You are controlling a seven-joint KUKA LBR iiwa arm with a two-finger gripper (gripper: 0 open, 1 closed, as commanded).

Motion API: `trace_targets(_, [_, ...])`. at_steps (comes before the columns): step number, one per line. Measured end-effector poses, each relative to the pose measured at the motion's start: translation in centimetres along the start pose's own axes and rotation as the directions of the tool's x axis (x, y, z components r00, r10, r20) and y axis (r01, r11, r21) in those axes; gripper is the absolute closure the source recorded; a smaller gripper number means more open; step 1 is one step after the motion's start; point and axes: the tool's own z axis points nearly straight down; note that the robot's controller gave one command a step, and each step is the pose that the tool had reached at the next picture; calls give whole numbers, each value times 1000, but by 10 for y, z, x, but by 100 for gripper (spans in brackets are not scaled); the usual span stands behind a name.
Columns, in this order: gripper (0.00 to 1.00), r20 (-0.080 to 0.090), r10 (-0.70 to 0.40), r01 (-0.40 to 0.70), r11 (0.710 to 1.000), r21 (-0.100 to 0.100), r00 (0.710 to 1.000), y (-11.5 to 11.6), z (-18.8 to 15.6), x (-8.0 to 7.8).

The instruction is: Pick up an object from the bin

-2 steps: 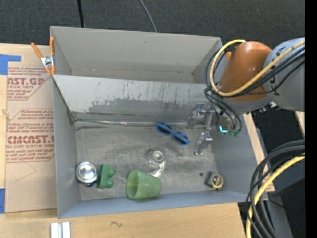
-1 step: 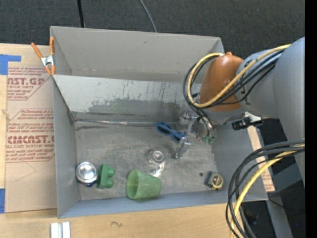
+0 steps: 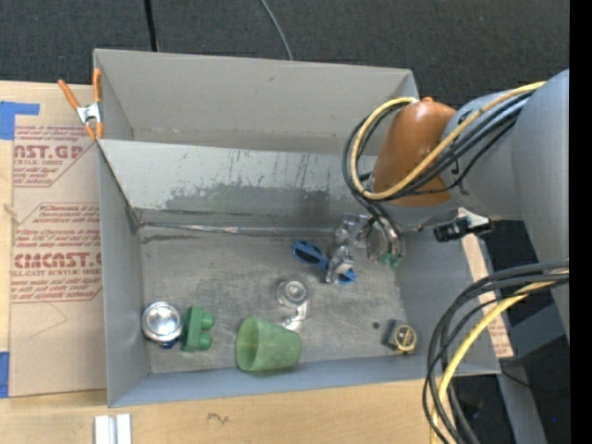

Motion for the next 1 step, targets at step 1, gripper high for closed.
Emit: trace_targets(1, [100,12,-62,62,998,2,998,-22,-142,8])
